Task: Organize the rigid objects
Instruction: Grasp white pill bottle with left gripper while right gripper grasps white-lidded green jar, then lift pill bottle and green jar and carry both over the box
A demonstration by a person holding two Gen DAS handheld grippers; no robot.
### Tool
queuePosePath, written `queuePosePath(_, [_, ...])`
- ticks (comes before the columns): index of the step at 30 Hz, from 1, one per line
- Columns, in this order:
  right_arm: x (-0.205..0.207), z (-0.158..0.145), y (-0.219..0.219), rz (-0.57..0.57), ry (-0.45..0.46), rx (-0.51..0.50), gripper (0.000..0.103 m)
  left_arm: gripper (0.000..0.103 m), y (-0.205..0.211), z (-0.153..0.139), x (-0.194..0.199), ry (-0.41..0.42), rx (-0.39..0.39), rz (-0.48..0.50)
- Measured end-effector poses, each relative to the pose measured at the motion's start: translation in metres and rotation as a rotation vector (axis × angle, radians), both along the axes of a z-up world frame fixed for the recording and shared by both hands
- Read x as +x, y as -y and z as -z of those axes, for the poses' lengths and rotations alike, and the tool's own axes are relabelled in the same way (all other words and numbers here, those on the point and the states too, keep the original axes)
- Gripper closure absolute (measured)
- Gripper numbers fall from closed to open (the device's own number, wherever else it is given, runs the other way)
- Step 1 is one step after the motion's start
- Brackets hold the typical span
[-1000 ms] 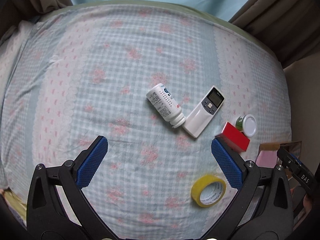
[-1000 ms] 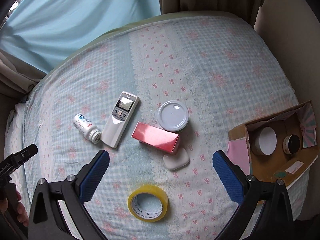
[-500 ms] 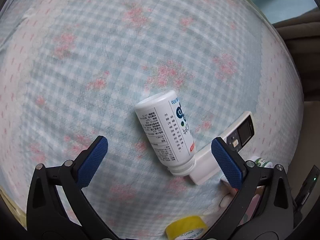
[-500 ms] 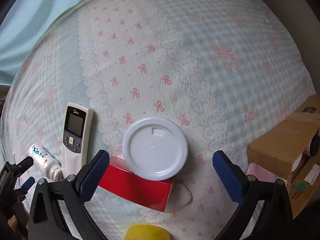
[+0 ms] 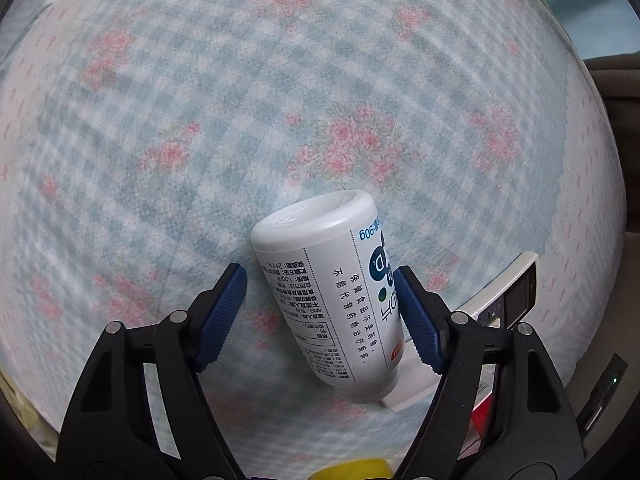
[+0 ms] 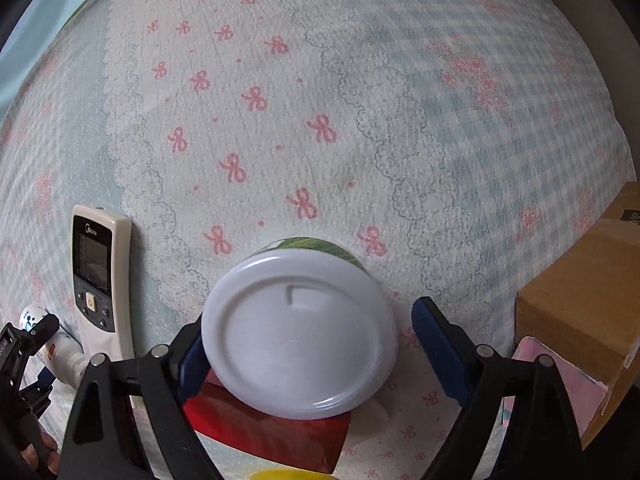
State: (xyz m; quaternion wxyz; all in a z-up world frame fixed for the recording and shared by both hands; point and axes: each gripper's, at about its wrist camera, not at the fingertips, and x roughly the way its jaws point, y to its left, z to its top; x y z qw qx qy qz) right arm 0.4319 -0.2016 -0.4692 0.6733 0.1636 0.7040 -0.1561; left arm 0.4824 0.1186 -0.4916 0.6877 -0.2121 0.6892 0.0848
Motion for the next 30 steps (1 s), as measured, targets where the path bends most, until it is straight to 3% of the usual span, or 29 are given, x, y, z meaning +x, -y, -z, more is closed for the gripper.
queuePosePath(3, [-0.004, 0.003, -0.002, 0.012, 0.015, 0.033, 0.029, 0.047, 0.006, -0.003, 0.001, 0.019, -0.023, 0.003])
queuePosePath(4, [-0.001, 0.004, -0.004, 0.004, 0.025, 0.038, 0.036, 0.047, 0.005, -0.005, 0.004, 0.014, -0.022, 0.008])
queuePosePath(13, [0.001, 0.005, -0.015, -0.031, 0.033, 0.029, 0.037, 0.050, 0.000, -0.016, 0.015, 0.044, -0.033, 0.045])
queuePosePath(19, [0.006, -0.011, -0.010, -0.051, 0.069, 0.018, 0.037, 0.050, -0.001, -0.029, 0.014, 0.074, -0.026, 0.077])
queuePosePath(30, [0.009, -0.048, -0.018, -0.081, 0.143, 0.004, 0.037, 0.055, -0.002, -0.082, 0.004, 0.166, -0.032, 0.141])
